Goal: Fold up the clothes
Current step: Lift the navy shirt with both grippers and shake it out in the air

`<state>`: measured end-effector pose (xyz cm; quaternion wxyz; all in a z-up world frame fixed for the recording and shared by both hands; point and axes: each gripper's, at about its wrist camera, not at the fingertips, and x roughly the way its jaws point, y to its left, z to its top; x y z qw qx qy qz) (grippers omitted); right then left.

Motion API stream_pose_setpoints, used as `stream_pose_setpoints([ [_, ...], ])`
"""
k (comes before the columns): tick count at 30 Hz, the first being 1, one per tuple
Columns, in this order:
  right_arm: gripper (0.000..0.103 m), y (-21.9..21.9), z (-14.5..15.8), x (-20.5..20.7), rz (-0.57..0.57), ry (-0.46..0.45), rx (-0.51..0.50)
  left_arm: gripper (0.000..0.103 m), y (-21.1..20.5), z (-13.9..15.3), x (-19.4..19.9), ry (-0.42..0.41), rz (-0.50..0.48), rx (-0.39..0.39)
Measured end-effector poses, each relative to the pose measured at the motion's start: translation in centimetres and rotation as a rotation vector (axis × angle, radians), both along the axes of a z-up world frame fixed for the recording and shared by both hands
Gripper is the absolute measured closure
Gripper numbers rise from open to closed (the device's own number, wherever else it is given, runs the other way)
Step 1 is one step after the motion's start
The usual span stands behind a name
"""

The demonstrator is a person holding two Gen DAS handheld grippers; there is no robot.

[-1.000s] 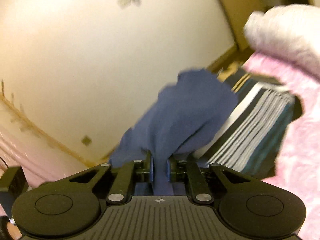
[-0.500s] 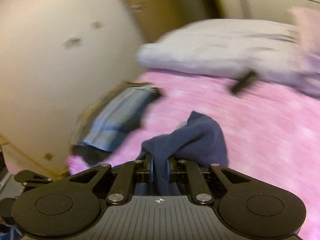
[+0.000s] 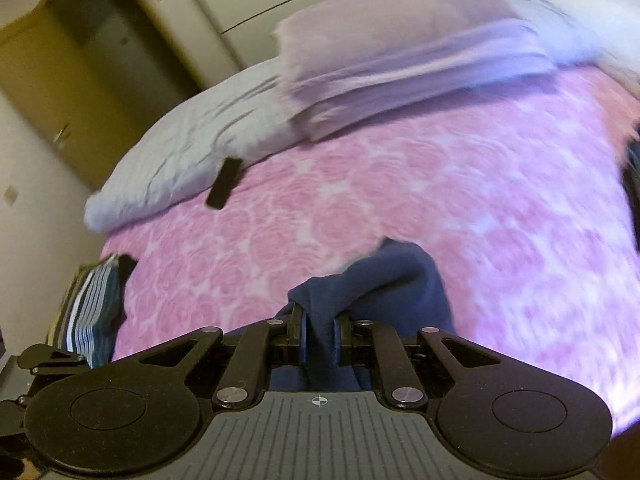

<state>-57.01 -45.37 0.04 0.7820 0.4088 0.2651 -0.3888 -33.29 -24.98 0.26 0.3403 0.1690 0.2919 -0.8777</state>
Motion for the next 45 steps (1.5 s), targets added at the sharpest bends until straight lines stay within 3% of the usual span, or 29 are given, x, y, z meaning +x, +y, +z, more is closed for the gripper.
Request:
stream_pose_setpoints([
  [3,0.093,1.2,2.9,-1.9,-0.067,-0.039,-0.006,0.103,-0.9,2.0,0.7,0.073,-0.028,-0.022],
  [6,0.093,-0.5,6.8,-1.5,-0.057,-0.053,-0.065,0.103,-3.6,3.9,2.2,0.1,0.036,-0.042],
  [8,0.091,-3.8,8.5,-0.2,-0.019,-0.056,-0.091,0.102,-6.4,3.7,3.1,0.077,0.139,-0.023],
  [11,0.086,-11.0,7.1,3.5,0.066,-0.019,-0.115,0.1,-11.2,1.9,4.4,0.007,0.345,0.036],
  [13,0.06,-16.1,4.3,6.4,0.112,0.018,-0.134,0.091,-13.8,-0.5,4.7,-0.096,0.48,0.08],
  [14,0.03,-18.5,2.7,7.9,0.131,0.029,-0.144,0.079,-15.0,-1.7,4.7,-0.154,0.529,0.1],
  [15,0.022,-20.1,1.4,8.8,0.152,0.051,-0.157,0.07,-15.5,-2.7,4.4,-0.219,0.565,0.117],
  [17,0.022,-22.7,-0.7,10.0,0.21,0.084,-0.181,0.067,-15.2,-4.3,3.1,-0.299,0.569,0.131],
  [21,0.022,-22.7,-5.4,6.5,0.317,0.097,-0.185,0.037,-14.6,-8.1,-1.5,-0.325,0.47,0.16],
  [26,0.022,-19.7,-14.1,0.0,0.331,0.232,-0.037,0.036,-16.0,-15.2,-6.8,-0.491,0.296,0.196],
  [29,0.022,-15.7,-16.7,-1.2,0.452,0.269,-0.045,0.036,-17.2,-19.4,-8.9,-0.59,0.187,0.178],
  [32,0.021,-12.0,-19.0,-0.7,0.608,0.319,-0.094,0.036,-19.3,-22.7,-9.5,-0.629,0.114,0.152],
  [34,0.021,-10.6,-21.1,0.3,0.684,0.384,-0.143,0.04,-20.4,-24.1,-9.7,-0.637,0.073,0.161],
  [35,0.021,-9.9,-22.1,0.8,0.72,0.418,-0.168,0.054,-20.8,-24.6,-9.7,-0.643,0.051,0.172],
  [36,0.022,-9.3,-23.2,1.3,0.756,0.451,-0.193,0.078,-21.1,-24.9,-9.6,-0.649,0.027,0.189],
  [38,0.025,-8.9,-24.7,1.5,0.77,0.5,-0.209,0.088,-21.4,-24.4,-9.1,-0.635,0.012,0.199],
  [39,0.048,-8.9,-24.4,1.3,0.756,0.5,-0.218,0.092,-21.3,-23.7,-8.6,-0.615,0.021,0.193],
  [42,0.095,-9.2,-22.7,0.4,0.7,0.485,-0.243,0.097,-20.7,-20.0,-6.8,-0.53,0.105,0.173],
  [45,0.101,-9.2,-18.9,-1.3,0.618,0.437,-0.303,0.098,-20.1,-15.9,-5.0,-0.436,0.19,0.118],
])
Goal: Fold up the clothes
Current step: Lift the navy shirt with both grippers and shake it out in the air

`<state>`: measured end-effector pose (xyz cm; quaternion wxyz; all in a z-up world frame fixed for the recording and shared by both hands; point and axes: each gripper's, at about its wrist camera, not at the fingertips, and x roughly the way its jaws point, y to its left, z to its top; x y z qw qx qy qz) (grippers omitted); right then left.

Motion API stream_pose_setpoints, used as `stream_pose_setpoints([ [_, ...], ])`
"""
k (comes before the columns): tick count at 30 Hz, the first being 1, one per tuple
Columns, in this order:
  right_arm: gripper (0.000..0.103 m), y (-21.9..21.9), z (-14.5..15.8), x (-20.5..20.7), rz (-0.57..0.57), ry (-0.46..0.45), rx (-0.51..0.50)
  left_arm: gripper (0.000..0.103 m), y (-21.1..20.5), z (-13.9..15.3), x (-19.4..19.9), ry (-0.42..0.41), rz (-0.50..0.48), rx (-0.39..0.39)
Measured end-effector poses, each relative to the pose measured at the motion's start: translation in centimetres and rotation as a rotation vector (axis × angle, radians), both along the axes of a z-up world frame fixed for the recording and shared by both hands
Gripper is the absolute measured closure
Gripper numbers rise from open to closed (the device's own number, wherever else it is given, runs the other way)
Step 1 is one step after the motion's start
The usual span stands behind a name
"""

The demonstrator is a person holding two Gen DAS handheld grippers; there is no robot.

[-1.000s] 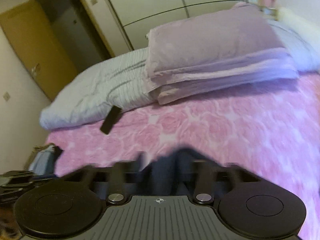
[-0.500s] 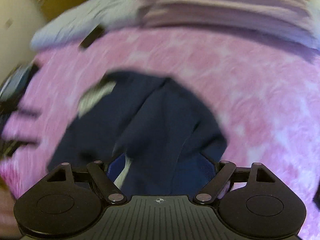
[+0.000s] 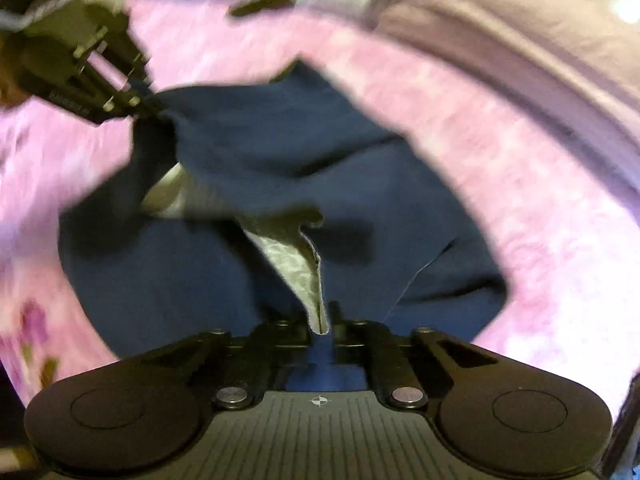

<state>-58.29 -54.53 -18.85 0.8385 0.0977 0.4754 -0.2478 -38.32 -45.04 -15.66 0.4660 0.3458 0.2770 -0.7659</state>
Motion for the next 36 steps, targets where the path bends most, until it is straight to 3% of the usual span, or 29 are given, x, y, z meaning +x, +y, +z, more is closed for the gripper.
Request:
stream_pose_setpoints([
  [4,0.101,0.8,6.8,-2.4,-0.098,-0.095,-0.15,0.098,1.1,6.6,1.8,0.069,0.052,-0.199],
  [8,0.101,4.2,14.4,-3.8,-0.217,-0.173,-0.353,0.098,3.5,13.0,2.8,0.115,0.034,-0.391],
  [13,0.101,13.9,23.1,-3.2,-0.448,-0.205,-0.595,0.098,10.5,20.8,4.2,0.204,-0.023,-0.583],
  [19,0.101,27.1,32.0,-0.8,-0.545,-0.252,-0.84,0.098,19.2,30.2,5.7,0.197,-0.085,-0.829],
  [23,0.101,32.8,37.5,0.5,-0.591,-0.295,-0.987,0.098,22.5,35.9,6.4,0.228,-0.075,-0.947],
  [27,0.101,35.9,42.1,1.0,-0.595,-0.328,-1.097,0.098,22.7,40.0,8.3,0.257,-0.021,-1.002],
  [30,0.101,35.7,44.1,2.0,-0.563,-0.34,-1.129,0.098,20.1,40.8,9.2,0.251,0.023,-0.981],
  [33,0.101,31.2,43.8,2.7,-0.513,-0.34,-1.094,0.097,15.2,39.1,9.6,0.195,0.093,-0.904],
  [36,0.101,23.6,41.1,4.4,-0.438,-0.322,-0.997,0.093,8.0,34.6,10.2,0.141,0.216,-0.772],
])
